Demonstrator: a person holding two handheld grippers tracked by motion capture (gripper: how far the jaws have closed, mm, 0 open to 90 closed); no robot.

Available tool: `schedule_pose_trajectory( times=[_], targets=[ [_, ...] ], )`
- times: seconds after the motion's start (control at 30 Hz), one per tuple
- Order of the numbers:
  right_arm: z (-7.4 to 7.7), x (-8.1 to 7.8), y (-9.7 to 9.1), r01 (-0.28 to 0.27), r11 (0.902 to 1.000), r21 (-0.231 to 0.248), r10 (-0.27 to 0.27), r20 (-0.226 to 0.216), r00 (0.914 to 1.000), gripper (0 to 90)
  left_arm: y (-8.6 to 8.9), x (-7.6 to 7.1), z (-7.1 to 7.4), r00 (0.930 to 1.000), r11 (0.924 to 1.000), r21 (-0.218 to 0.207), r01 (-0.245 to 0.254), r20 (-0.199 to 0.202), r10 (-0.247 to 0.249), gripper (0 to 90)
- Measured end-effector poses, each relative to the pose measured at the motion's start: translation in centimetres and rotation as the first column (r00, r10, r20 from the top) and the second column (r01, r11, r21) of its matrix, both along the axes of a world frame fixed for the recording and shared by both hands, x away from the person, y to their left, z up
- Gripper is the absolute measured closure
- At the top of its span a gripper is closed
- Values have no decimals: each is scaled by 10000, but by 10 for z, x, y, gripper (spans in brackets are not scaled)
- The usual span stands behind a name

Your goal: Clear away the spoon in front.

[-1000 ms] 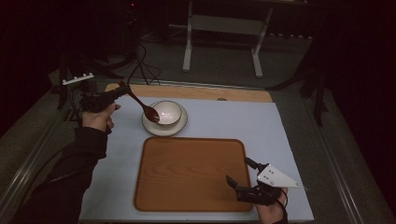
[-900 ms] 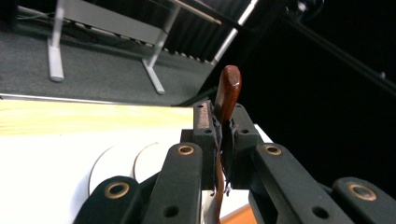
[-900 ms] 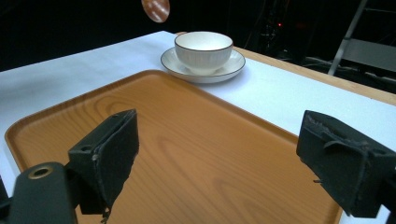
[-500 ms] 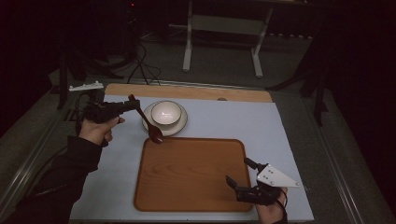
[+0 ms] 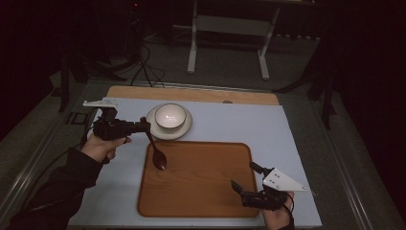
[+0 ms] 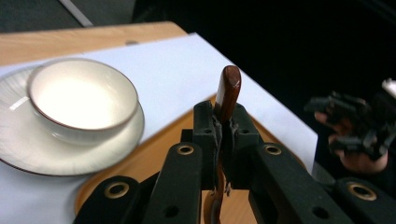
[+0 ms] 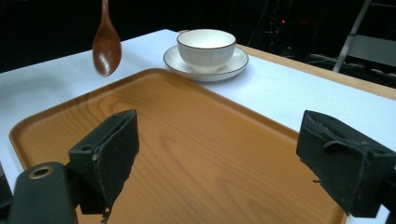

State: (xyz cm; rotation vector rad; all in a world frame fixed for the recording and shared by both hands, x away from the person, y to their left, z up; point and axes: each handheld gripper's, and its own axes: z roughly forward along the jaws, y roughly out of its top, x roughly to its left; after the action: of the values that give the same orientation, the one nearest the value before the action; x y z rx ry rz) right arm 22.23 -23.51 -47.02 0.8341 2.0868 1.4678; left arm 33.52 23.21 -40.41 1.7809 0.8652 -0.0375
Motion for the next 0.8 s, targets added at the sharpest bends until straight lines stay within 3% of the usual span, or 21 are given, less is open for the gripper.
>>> schedule_pose_trajectory(
  times=[0.2, 0.27, 0.3, 0.43, 0.7, 0.8],
  targets=[
    [0, 0, 0, 11, 10000, 39, -11, -47, 10000, 131, -12, -7, -7, 9960, 9958, 230, 885, -151, -881, 845],
    [0, 0, 0, 5, 10000, 36, -5, -59, 10000, 131, -12, -7, -7, 9960, 9958, 230, 885, -151, -881, 844],
    [0, 0, 0, 5, 10000, 36, -5, -59, 10000, 131, -18, -10, -9, 9913, 9908, 342, 1307, -172, -1302, 844],
    [0, 0, -1, 17, 10000, 63, -17, -23, 10000, 131, -28, -15, -14, 9819, 9805, 536, 1893, -214, -1884, 844],
    [0, 1, -2, 3, 10000, 61, -2, -76, 10000, 131, -44, -23, -26, 9526, 9492, 841, 3033, -510, -2999, 844],
    [0, 1, -2, 0, 10000, 61, 0, -80, 10000, 132, -50, -27, -32, 9379, 9348, 789, 3462, -539, -3428, 844]
  ],
)
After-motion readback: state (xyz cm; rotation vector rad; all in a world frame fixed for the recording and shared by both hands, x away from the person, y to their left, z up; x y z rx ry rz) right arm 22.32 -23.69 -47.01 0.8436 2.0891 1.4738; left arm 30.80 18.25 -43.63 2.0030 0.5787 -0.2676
